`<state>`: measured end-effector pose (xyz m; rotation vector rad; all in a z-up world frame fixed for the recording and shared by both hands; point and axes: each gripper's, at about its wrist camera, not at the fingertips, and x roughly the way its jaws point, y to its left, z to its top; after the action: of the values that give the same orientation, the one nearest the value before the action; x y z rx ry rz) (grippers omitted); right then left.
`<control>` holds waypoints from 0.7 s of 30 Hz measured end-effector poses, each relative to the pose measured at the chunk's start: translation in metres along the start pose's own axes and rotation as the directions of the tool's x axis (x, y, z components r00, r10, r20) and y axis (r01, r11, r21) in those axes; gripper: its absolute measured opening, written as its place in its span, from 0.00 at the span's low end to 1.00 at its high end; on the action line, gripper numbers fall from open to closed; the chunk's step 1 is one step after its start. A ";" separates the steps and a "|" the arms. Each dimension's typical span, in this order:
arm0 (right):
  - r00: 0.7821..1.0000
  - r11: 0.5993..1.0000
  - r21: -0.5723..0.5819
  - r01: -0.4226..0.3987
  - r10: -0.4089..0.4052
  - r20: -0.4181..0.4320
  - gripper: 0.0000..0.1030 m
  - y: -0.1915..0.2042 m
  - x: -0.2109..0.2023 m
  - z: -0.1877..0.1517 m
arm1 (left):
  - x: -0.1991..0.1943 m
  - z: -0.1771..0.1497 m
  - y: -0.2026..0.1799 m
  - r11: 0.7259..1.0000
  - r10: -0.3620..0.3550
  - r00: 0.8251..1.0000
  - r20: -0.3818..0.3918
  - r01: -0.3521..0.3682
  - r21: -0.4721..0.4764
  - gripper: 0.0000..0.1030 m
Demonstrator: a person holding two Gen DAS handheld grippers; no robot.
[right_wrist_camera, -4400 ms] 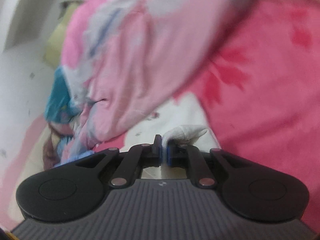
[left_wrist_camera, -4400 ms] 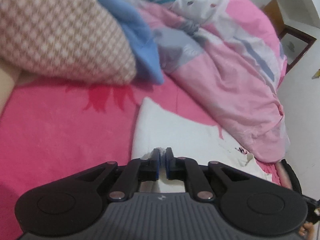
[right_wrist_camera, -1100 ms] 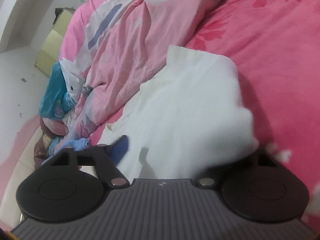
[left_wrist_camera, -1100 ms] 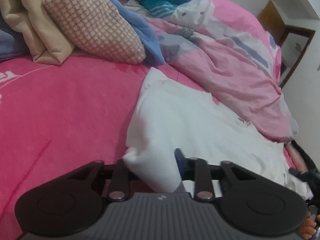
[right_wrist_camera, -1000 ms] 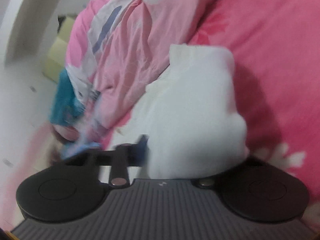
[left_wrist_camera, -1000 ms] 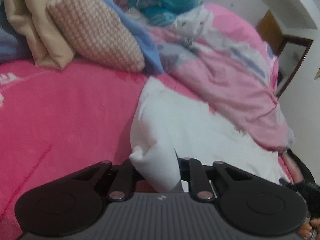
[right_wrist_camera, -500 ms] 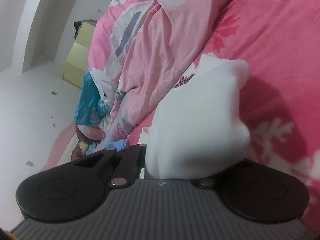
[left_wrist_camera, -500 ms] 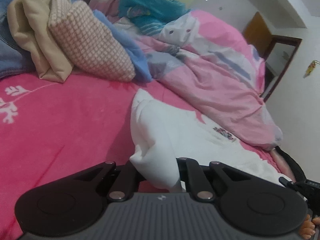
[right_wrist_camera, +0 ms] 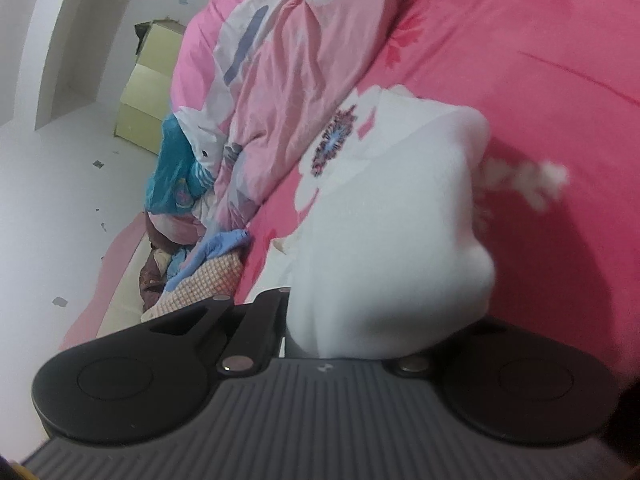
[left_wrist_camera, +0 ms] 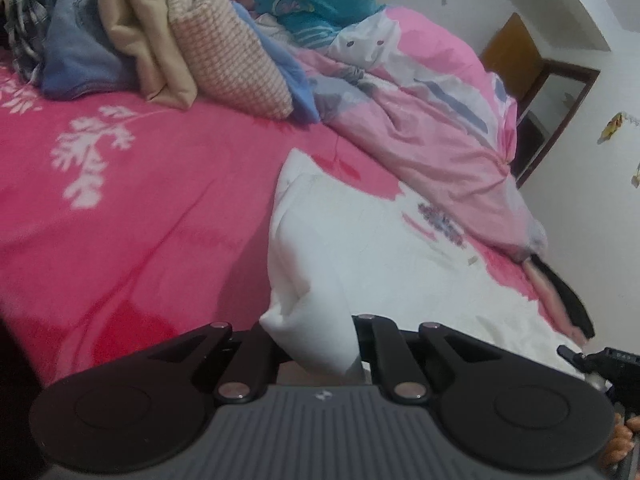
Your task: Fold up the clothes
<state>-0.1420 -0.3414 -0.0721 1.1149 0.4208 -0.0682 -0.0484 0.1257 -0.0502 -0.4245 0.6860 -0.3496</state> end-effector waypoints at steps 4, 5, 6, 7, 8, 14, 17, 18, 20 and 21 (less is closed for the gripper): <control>0.999 0.993 0.118 0.002 0.003 -0.047 0.12 -0.026 0.001 0.002 | 0.008 -0.003 0.008 1.000 0.007 0.999 -0.036 -0.007 -0.001 0.10; 0.998 0.988 0.157 0.005 0.004 -0.058 0.14 -0.034 0.000 0.003 | 0.009 -0.003 0.009 1.000 0.003 0.999 -0.039 -0.003 0.006 0.11; 0.998 0.981 0.195 0.010 0.003 -0.065 0.15 -0.042 -0.004 0.003 | 0.008 -0.003 0.010 1.000 0.000 0.999 -0.043 0.001 0.012 0.13; 0.998 0.974 0.228 0.010 0.005 -0.067 0.16 -0.049 -0.009 0.004 | 0.008 -0.004 0.011 1.000 -0.003 0.999 -0.046 0.004 0.018 0.14; 0.998 0.967 0.255 0.012 0.005 -0.067 0.19 -0.055 -0.015 0.004 | 0.008 -0.004 0.013 1.000 -0.006 0.999 -0.049 0.007 0.023 0.19; 0.999 0.952 0.304 0.034 -0.024 -0.037 0.29 -0.074 -0.053 -0.001 | 0.002 -0.004 0.027 0.999 -0.032 0.997 -0.074 0.034 0.032 0.32; 0.999 0.948 0.315 0.045 -0.044 -0.009 0.35 -0.080 -0.069 -0.001 | -0.002 -0.005 0.027 0.998 -0.011 0.998 -0.067 0.015 0.064 0.34; 0.998 0.947 0.318 0.052 -0.057 0.008 0.38 -0.083 -0.075 0.000 | -0.004 -0.005 0.027 0.997 -0.003 0.998 -0.065 0.008 0.073 0.34; 0.994 0.942 0.330 0.066 -0.089 0.056 0.39 -0.091 -0.093 0.003 | -0.007 -0.005 0.031 0.998 0.002 0.998 -0.062 0.002 0.065 0.34; 0.991 0.938 0.338 0.078 -0.111 0.080 0.39 -0.094 -0.102 0.004 | -0.008 -0.005 0.033 0.998 0.004 0.998 -0.061 0.000 0.059 0.34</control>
<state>-0.2591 -0.4033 -0.1142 1.4196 0.3828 -0.2871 -0.0518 0.1565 -0.0650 -0.3579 0.7334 -0.3812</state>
